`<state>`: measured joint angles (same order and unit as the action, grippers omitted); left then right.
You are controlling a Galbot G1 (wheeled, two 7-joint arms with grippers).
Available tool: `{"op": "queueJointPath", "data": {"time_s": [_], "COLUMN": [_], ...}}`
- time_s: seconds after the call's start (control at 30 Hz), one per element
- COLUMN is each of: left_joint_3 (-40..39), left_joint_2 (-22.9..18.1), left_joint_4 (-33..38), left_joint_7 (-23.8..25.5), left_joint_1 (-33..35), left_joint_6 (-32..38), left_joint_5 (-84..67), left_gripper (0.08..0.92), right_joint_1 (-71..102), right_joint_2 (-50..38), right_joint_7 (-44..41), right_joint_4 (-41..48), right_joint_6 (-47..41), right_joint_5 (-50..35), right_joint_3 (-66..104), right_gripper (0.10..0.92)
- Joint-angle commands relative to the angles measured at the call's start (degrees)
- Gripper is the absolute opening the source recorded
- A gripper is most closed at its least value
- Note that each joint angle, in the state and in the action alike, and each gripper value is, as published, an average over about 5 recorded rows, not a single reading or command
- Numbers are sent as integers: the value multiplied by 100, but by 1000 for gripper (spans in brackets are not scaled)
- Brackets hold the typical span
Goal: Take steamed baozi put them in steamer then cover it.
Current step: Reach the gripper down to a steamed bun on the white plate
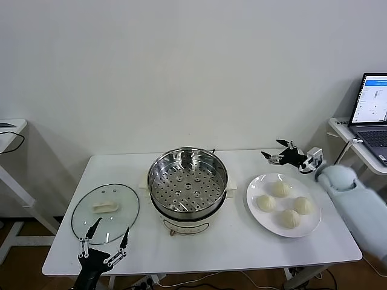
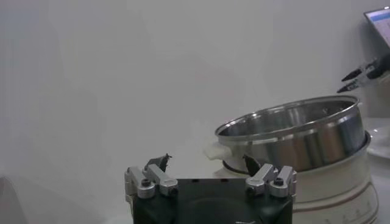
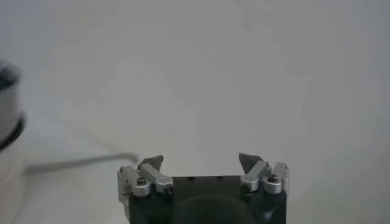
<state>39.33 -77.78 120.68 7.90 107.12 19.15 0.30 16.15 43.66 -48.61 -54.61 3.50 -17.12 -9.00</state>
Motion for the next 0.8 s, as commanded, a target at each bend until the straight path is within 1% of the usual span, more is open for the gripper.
{"op": "queueJointPath", "data": {"time_s": [0.03, 0.17, 0.27, 0.43, 0.8], "left_joint_3": [-41, -40, -15, 15, 6], "left_joint_2": [-34, -63, -76, -100, -138], "left_joint_4": [-10, 0, 14, -21, -109], "left_joint_7": [-13, -27, -33, -40, -77], "left_joint_1": [0, 23, 49, 61, 70], "left_joint_6": [-13, -9, 5, 22, 20], "left_joint_5": [5, 7, 7, 7, 3], "left_gripper": [823, 823, 823, 823, 823], "right_joint_1": [-1624, -1830, -1879, -1832, -1678], "right_joint_2": [-160, 59, 232, 501, 1060], "right_joint_7": [-3130, -2902, -2567, -2270, -1905], "right_joint_4": [1038, 1026, 1145, 1442, 1990], "right_joint_6": [765, 968, 980, 974, 1140], "right_joint_5": [2616, 3419, 3745, 3946, 4083], "right_joint_3": [-1331, -1713, -1898, -2040, -1958], "right_gripper": [823, 823, 823, 823, 823]}}
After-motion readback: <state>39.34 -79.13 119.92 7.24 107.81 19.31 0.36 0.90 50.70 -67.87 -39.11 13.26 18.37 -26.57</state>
